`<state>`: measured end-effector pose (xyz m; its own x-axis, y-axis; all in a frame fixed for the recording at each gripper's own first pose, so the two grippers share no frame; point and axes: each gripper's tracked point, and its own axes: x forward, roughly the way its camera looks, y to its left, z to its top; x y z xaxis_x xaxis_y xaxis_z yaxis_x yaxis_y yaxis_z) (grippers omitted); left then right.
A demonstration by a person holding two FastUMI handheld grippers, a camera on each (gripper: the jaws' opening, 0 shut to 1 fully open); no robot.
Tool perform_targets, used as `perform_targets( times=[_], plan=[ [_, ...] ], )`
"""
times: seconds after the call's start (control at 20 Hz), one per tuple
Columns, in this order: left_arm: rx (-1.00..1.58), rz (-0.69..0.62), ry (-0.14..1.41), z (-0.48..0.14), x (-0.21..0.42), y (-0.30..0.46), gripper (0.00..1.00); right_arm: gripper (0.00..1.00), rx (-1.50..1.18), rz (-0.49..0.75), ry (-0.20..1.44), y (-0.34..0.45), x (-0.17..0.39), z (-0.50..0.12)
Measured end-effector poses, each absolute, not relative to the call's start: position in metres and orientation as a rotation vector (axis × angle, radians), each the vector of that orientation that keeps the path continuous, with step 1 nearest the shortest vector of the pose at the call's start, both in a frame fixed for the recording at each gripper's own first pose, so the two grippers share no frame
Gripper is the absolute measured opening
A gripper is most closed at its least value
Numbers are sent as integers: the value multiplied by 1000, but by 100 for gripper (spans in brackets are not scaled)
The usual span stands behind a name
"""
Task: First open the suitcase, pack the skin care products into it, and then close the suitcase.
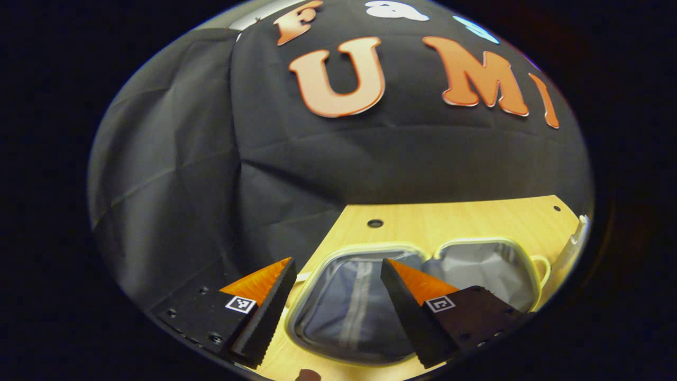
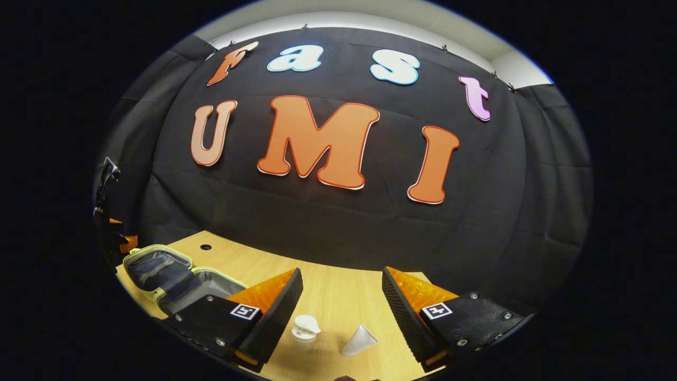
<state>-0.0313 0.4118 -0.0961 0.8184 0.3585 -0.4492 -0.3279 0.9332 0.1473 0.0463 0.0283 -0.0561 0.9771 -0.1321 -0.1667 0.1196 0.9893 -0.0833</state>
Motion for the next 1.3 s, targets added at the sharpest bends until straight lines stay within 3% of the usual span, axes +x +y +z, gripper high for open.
perform_targets(
  times=[0.5,1.3],
  plan=[
    [92,207,288,-8,10,258,100,95,-25,-81,163,-16,36,-76],
    [126,-153,385,-78,0,43,100,96,-9,39,325,-26,24,-177]
  ],
)
